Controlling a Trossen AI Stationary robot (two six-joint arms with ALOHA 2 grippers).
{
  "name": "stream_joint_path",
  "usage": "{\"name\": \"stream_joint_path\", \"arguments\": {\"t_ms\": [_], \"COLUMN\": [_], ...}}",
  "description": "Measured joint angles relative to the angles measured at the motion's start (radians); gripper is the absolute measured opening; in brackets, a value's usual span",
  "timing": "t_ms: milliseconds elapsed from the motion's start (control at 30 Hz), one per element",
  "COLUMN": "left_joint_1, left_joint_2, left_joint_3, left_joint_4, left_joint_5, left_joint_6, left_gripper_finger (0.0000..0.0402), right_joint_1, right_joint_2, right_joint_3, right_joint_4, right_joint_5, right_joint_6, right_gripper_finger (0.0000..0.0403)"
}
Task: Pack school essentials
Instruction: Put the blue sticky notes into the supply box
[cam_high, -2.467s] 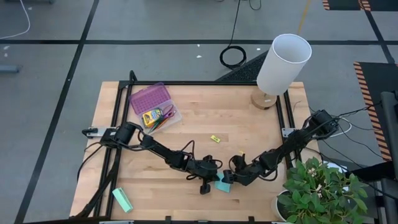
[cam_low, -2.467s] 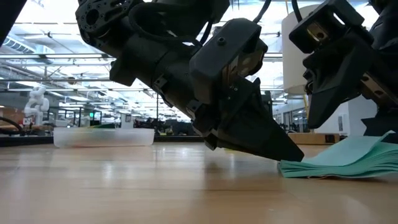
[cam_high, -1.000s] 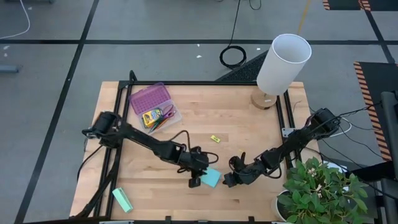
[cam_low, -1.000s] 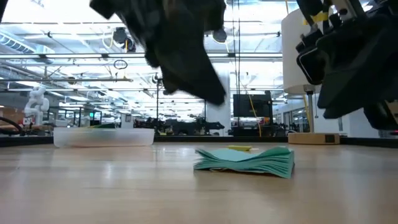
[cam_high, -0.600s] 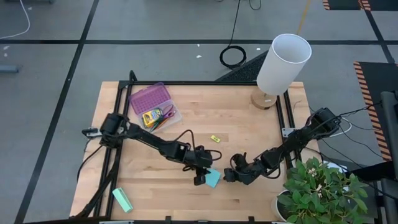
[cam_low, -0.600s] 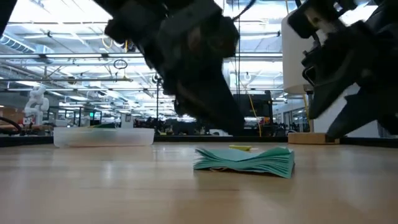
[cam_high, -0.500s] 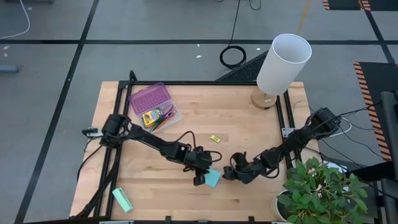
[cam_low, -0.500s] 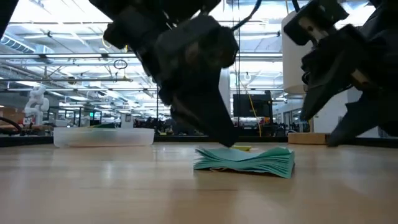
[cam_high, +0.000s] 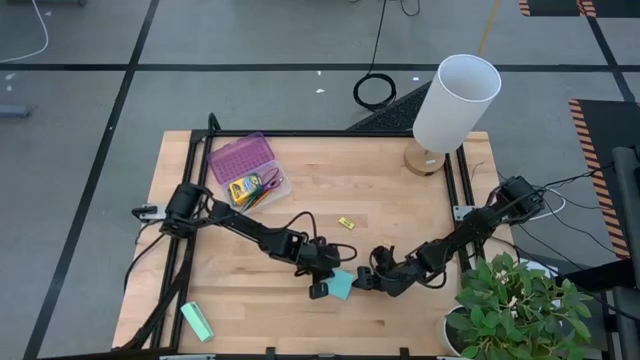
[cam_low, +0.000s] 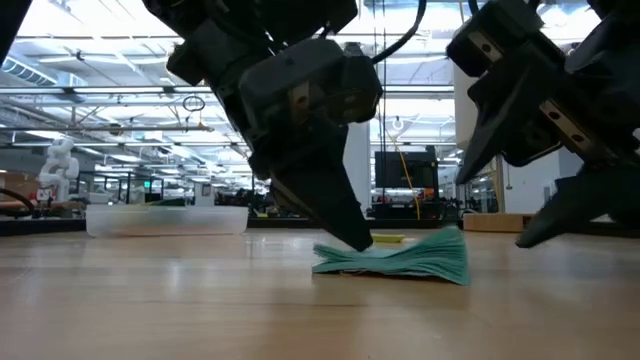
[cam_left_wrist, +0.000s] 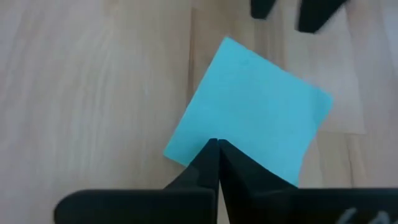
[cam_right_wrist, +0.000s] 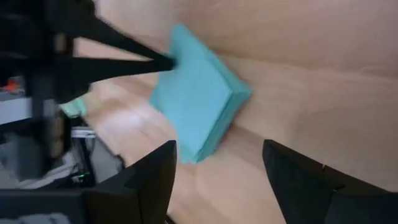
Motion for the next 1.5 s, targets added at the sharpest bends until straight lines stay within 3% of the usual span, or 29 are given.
{"name": "stream_joint_path", "arguments": {"t_ms": [467,1100,1267,1500], "left_joint_1": [0.001,0.000,0.000,0.000], "left_joint_2": [0.075,0.077,0.077,0.078], "left_joint_3": [0.005,0.001,0.001,-0.001], "left_joint_4": [0.068,0.079,0.080,0.104], "left_joint_5": [0.045,0.036,0.036,0.035], "left_joint_6": [0.055,0.002,-0.019,-0.048], "left_gripper_finger": [0.0004,0.0004,0.0004,0.0004], "right_joint_1": [-0.003,-0.018,-0.019,-0.019], "right_joint_2": [0.104,0.109,0.109,0.109], "right_joint_3": [0.002,0.001,0.001,0.001], "right_joint_4": [0.152,0.188,0.188,0.181], "right_joint_5": [-0.001,0.051,0.050,0.048], "right_joint_6": [0.048,-0.027,-0.039,-0.039], "right_gripper_finger": [0.0222,0.0220,0.0192,0.0115]}}
